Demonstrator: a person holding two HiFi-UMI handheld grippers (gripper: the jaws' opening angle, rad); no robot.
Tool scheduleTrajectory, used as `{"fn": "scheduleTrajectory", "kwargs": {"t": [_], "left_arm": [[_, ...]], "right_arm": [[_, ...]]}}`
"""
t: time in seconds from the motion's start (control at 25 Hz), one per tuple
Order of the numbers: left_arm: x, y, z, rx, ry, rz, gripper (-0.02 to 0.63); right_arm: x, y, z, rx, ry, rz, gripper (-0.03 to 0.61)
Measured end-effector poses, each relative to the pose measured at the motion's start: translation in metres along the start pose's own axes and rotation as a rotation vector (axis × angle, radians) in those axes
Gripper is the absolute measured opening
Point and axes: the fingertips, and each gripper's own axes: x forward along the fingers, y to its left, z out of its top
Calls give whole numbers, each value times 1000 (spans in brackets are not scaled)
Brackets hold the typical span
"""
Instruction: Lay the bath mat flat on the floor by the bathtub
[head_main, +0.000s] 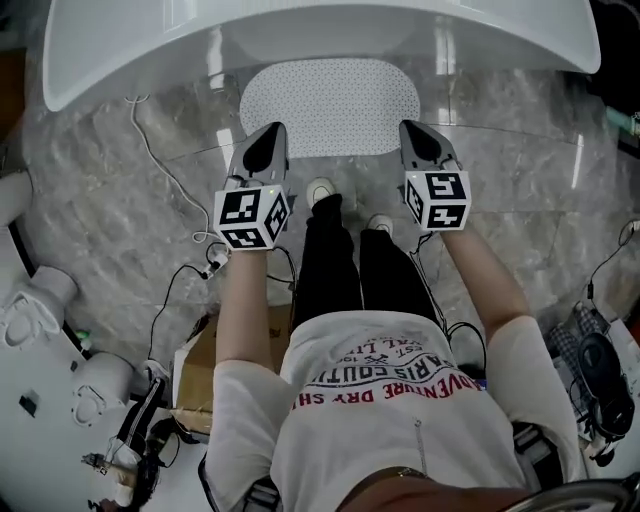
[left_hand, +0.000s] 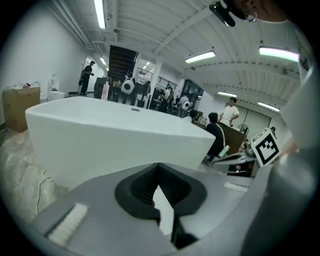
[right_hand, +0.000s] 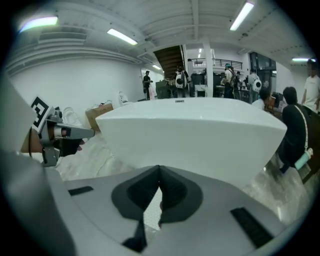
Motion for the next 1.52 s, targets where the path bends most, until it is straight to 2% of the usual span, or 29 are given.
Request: {"fn": "scheduleTrajectory", "kwargs": {"t": [0.16, 0.36, 0.68, 0.92, 1.24, 1.52], "left_arm": [[-66, -39, 83, 6, -86, -48, 11], [-150, -67, 187, 69, -220, -36, 11], [-256, -106, 309, 181, -387, -47, 11], [-307, -117, 364, 279, -499, -22, 12], [-350, -119, 399, 350, -602, -3, 12], [-351, -102, 392, 366, -580, 12, 12]], "right_arm": [[-72, 23, 79, -6, -65, 7, 11], [-159, 46, 178, -30, -184, -19, 11], [-274, 73, 298, -91, -412, -18, 11], [-326, 99, 351, -200, -573, -18, 11], [-358, 123, 381, -245, -693, 11, 9], [-349, 151, 392, -240, -715, 79, 8]]}}
